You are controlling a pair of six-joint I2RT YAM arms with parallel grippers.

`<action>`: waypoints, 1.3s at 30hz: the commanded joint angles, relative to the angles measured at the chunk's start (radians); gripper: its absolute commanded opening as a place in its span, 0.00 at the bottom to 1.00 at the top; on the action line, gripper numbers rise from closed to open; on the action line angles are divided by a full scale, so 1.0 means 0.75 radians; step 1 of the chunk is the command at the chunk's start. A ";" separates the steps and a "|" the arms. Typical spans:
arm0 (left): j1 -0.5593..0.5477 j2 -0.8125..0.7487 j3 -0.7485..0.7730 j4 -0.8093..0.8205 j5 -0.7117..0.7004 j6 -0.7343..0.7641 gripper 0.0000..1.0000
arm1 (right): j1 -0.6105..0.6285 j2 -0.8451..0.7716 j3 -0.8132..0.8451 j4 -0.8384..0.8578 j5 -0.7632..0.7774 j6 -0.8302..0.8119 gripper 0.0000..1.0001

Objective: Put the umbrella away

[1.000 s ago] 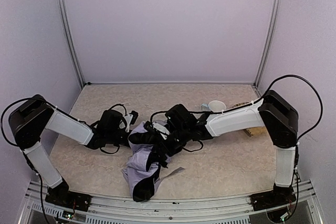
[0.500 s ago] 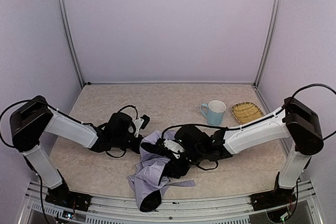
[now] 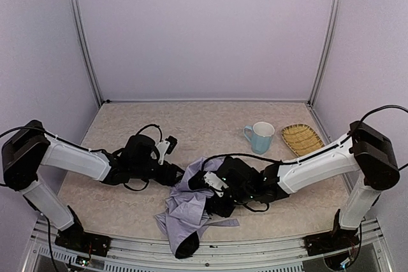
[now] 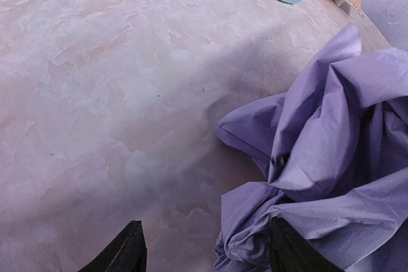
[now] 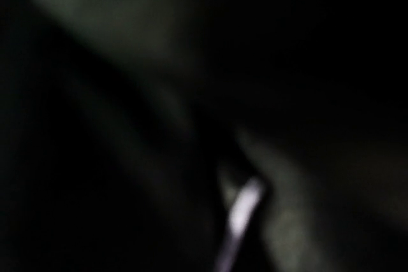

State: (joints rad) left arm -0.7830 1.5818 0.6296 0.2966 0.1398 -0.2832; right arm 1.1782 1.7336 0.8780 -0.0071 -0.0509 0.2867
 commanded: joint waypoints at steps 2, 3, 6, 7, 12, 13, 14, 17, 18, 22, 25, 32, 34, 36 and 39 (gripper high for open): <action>-0.011 -0.074 -0.049 -0.006 -0.041 -0.004 0.64 | 0.014 0.013 -0.007 0.086 0.095 -0.019 0.31; -0.011 -0.084 -0.053 -0.010 -0.048 -0.008 0.64 | 0.014 0.014 -0.013 0.094 0.103 -0.022 0.26; -0.013 -0.133 -0.063 -0.028 -0.049 -0.008 0.64 | 0.012 0.009 -0.002 0.106 0.109 -0.027 0.03; -0.013 -0.158 -0.068 -0.033 -0.050 -0.001 0.64 | 0.012 0.002 0.008 0.106 0.111 -0.030 0.00; -0.009 -0.347 -0.080 -0.078 -0.203 0.008 0.67 | -0.025 -0.105 0.047 0.134 0.041 -0.088 0.00; -0.008 -0.396 -0.088 -0.081 -0.245 0.005 0.68 | -0.044 -0.142 0.051 0.138 0.019 -0.101 0.00; -0.005 -0.444 -0.095 -0.082 -0.297 -0.002 0.69 | -0.064 -0.181 0.057 0.143 -0.012 -0.112 0.00; 0.004 -0.614 -0.132 -0.076 -0.396 -0.006 0.70 | -0.150 -0.315 0.072 0.168 -0.159 -0.156 0.00; 0.007 -0.674 -0.145 -0.076 -0.430 -0.004 0.71 | -0.184 -0.364 0.079 0.173 -0.205 -0.170 0.00; 0.015 -0.885 -0.200 -0.042 -0.515 0.021 0.72 | -0.319 -0.514 0.176 0.142 -0.366 -0.213 0.00; 0.009 -1.003 -0.261 0.050 -0.435 0.081 0.71 | -0.371 -0.590 0.306 0.052 -0.454 -0.282 0.00; -0.121 -1.023 -0.281 0.126 -0.238 0.261 0.67 | -0.389 -0.689 0.603 -0.123 -0.597 -0.479 0.00; -0.193 -1.012 -0.282 0.159 -0.129 0.347 0.68 | -0.391 -0.714 0.643 -0.105 -0.606 -0.498 0.00; -0.268 -1.006 -0.299 0.212 -0.004 0.414 0.69 | -0.392 -0.727 0.682 -0.090 -0.599 -0.509 0.00; -0.391 -0.980 -0.335 0.325 0.108 0.485 0.72 | -0.392 -0.717 0.743 -0.087 -0.573 -0.514 0.00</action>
State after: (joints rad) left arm -0.9943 0.8284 0.4110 0.4141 0.0505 -0.0387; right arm 0.8871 1.2072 1.3678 -0.1078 -0.4717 -0.0635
